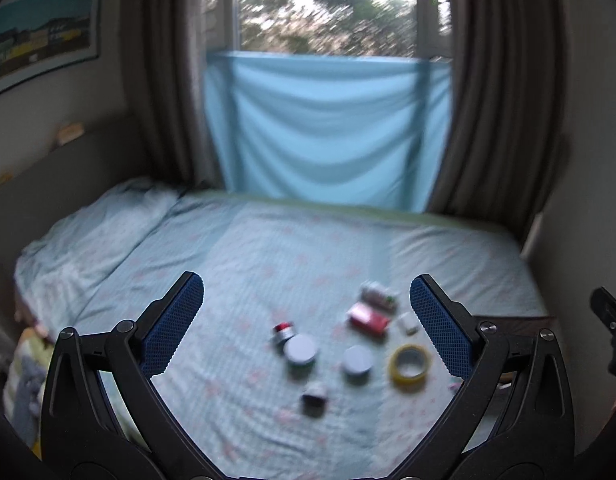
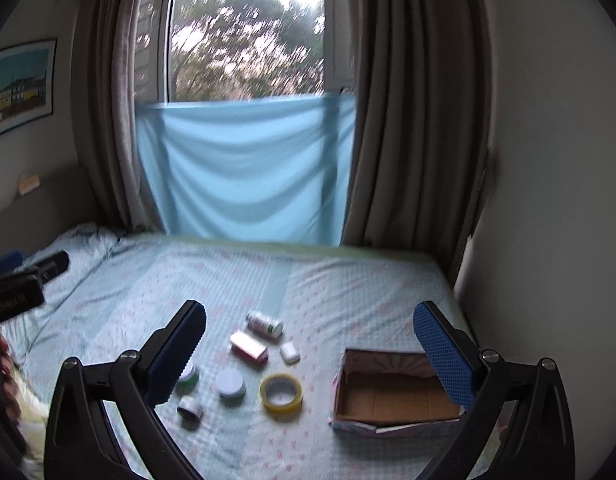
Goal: Organize rigid objects
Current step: 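Grasp the white-lidded jar with the left tool while the right tool grasps the yellow tape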
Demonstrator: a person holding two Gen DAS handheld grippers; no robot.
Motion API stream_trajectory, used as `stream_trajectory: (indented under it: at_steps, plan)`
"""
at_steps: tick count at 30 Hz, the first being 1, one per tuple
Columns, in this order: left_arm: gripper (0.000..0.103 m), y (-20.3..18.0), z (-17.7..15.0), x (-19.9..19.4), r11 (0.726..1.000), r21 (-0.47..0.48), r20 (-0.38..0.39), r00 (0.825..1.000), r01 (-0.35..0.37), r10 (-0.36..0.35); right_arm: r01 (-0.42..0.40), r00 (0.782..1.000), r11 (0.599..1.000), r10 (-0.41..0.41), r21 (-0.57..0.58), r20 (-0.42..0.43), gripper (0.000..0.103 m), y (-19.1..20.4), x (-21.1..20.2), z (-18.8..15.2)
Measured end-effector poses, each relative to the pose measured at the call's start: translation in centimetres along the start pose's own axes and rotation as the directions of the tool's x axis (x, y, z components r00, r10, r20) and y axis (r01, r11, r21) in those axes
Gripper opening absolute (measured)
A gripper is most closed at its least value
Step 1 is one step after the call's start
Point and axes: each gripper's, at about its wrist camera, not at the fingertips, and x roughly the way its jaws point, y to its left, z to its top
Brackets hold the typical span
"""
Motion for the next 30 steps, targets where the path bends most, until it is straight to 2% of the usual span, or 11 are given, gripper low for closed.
stream_trajectory:
  at_steps: [2,5,8,12,17,18,20,21,25,27,30]
  plan:
    - [0.103,1.4,-0.7,1.9,1.000,-0.008,-0.069,0.998,-0.009,0.008,-0.015,0.998,1.000,0.015,-0.007,-0.055,0.103,0.6,2.0,-0.9]
    - [0.103,3.7,-2.5,5.4,1.000,-0.018,-0.183,0.983,-0.014,0.010,-0.031,0.990,1.000,0.031,0.003,-0.141,0.103,1.6,5.2,-2.5]
    - [0.103,5.4,-4.6,9.5,0.999,-0.041,-0.284,0.959,0.006,-0.017,-0.039,0.969,0.998,0.048,0.039,-0.243,0.103,2.8,8.8,-4.3]
    - [0.102,6.4,-7.2,14.6,0.997,-0.064,-0.388,0.919,0.053,-0.074,-0.016,0.927,0.993,0.059,0.118,-0.371,0.103,4.3,13.2,-6.9]
    - [0.102,6.0,-9.9,21.1,0.992,-0.038,-0.494,0.861,0.117,-0.120,0.046,0.848,0.987,0.045,0.157,-0.528,0.103,6.0,18.5,-10.3]
    - [0.102,6.0,-10.5,22.9,0.991,-0.030,-0.519,0.845,0.133,-0.130,0.057,0.833,0.985,0.043,0.162,-0.552,0.103,6.2,19.6,-11.0]
    - [0.102,5.7,-11.4,25.4,0.991,0.000,-0.555,0.824,0.137,-0.114,0.096,0.798,0.981,0.024,0.166,-0.603,0.103,6.7,21.9,-12.3]
    - [0.102,5.3,-12.1,27.3,0.988,0.020,-0.580,0.807,0.150,-0.111,0.113,0.782,0.979,0.018,0.171,-0.624,0.103,6.8,23.1,-13.0]
    - [0.102,4.7,-14.5,32.3,0.982,0.024,-0.636,0.760,0.189,-0.131,0.195,0.710,0.962,-0.005,0.190,-0.705,0.103,6.7,28.1,-16.0]
    - [0.102,4.1,-15.8,34.8,0.981,0.025,-0.658,0.742,0.195,-0.131,0.222,0.676,0.956,-0.009,0.192,-0.737,0.103,6.6,30.3,-17.5]
    - [0.102,3.2,-17.6,37.8,0.981,0.028,-0.666,0.736,0.191,-0.124,0.249,0.637,0.953,-0.028,0.171,-0.771,0.103,6.5,33.1,-19.6]
